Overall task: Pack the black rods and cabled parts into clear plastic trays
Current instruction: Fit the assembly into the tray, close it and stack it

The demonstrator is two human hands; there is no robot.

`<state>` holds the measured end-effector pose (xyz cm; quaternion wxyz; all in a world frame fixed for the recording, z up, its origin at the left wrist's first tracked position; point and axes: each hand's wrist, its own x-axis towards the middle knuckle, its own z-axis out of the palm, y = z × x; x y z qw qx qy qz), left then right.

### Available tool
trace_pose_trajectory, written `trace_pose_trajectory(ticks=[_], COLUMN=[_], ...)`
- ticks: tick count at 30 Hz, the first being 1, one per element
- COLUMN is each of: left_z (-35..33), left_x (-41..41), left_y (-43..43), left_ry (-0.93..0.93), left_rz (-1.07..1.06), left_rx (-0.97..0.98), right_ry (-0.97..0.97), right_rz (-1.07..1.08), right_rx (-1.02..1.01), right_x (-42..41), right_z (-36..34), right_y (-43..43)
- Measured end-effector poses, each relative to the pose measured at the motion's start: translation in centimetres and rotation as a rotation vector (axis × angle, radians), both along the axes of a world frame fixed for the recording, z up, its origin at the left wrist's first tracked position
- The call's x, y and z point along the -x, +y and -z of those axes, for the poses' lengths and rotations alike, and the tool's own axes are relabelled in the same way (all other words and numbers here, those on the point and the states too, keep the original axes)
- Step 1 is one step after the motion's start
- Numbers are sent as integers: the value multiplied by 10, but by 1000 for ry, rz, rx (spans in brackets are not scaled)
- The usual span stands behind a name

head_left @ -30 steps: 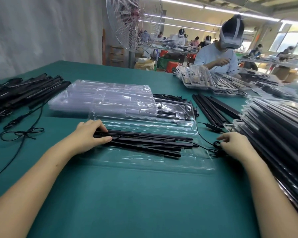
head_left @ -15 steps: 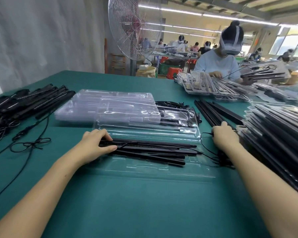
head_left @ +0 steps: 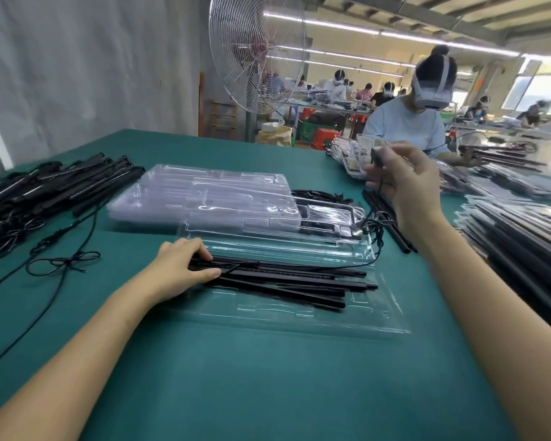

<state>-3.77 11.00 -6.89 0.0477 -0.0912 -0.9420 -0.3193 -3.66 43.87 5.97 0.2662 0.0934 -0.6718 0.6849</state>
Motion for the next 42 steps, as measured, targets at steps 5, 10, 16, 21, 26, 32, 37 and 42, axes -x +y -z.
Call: trace_pose_trajectory(ticks=[5,10,16,21,26,32,37,42], left_z=[1,2,1,0,-2,-2,-3,-4], left_x=[1,2,0,-2,-2,-3,-4,-5], left_y=[-1,-2,-1,-1,1,0,2,2], left_ry=[-20,-19,-13,10,5,4,-8,-16], left_rz=[7,9,8,11,8,5,6,6], left_rx=[-11,-10,-4,19,23,32,28,32], right_ry=[6,-38,-241,-323,-452,-111,-12,-371], right_rz=[-83,-199,-377,-369,-260,483,362,-127], right_rx=[104,83,69,-50,-463,-1559,-1264,-907], right_x=[-12,-16,-8,-5,-15,-31,-36,-50], right_z=[7,-2,1,8,5,3,24,58], right_y=[-11,-12,-14,-15,-22,-26,-21,-36])
